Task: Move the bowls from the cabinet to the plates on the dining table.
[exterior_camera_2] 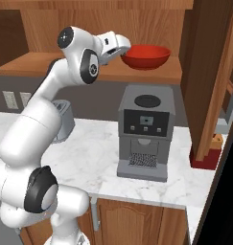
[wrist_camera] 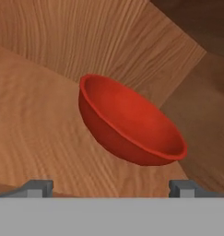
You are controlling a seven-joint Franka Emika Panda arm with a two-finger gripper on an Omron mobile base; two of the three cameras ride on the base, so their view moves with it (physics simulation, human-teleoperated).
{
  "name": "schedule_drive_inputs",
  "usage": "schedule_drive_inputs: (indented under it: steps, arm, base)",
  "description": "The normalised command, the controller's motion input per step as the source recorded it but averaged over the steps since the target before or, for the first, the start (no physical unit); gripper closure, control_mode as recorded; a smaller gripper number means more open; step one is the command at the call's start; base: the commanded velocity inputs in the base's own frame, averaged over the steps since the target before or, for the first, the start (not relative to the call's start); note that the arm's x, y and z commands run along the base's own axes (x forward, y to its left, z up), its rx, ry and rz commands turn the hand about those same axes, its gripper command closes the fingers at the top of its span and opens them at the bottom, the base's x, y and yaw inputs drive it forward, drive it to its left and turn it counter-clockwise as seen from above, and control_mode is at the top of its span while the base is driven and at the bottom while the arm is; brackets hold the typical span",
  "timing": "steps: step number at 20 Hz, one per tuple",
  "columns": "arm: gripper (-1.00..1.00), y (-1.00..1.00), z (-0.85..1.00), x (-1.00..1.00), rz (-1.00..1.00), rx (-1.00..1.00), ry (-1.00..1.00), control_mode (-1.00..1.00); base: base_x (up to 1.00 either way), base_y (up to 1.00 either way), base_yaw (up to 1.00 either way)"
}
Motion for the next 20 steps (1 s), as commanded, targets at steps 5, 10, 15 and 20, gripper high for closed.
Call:
schedule_drive_inputs:
  steps: [5, 10, 15, 20]
  arm:
    - [-1.0, -0.08, -0.04, 0.35, 0.01, 0.0, 0.02, -1.0]
    - [-1.0, -0.09, -0.07, 0.31, 0.0, 0.0, 0.02, -1.0]
    - [-1.0, -0.07, -0.08, 0.33, 0.01, 0.0, 0.03, -1.0]
    - [-1.0, -0.08, -0.08, 0.29, 0.0, 0.0, 0.03, -1.0]
  base:
    - [0.0, 0.0, 0.0]
    - [0.0, 0.0, 0.0]
    - [0.0, 0.0, 0.0]
    - [0.0, 0.0, 0.0]
